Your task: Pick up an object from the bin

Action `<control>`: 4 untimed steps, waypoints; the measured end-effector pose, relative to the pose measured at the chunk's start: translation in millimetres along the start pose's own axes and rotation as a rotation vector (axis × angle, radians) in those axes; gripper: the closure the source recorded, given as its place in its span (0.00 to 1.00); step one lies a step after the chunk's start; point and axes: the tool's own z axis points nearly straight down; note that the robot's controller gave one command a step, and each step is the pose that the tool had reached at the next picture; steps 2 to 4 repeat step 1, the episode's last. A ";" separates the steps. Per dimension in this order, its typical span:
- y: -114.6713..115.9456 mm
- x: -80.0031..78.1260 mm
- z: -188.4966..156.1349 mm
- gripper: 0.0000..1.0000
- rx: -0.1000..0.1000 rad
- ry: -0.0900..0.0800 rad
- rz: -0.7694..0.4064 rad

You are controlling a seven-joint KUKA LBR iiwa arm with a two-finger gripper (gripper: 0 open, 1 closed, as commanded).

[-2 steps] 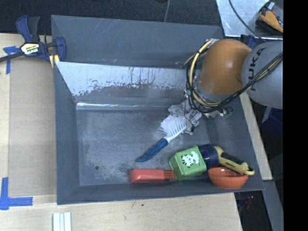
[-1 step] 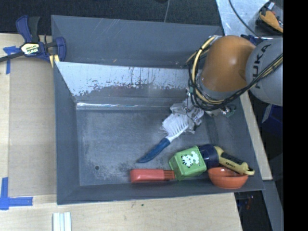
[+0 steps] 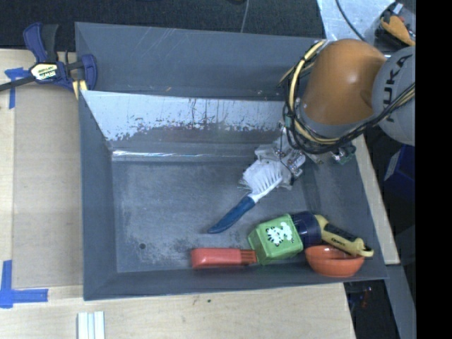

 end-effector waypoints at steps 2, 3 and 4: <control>-1.5 -1.5 -30.9 1.00 0.007 -0.007 0.002; -1.5 -1.5 -30.9 1.00 0.007 -0.007 0.002; -1.5 -1.5 -30.9 1.00 0.007 -0.007 0.002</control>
Offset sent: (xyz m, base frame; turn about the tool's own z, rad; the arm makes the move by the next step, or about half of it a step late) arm 0.0016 -0.0002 0.0542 0.0019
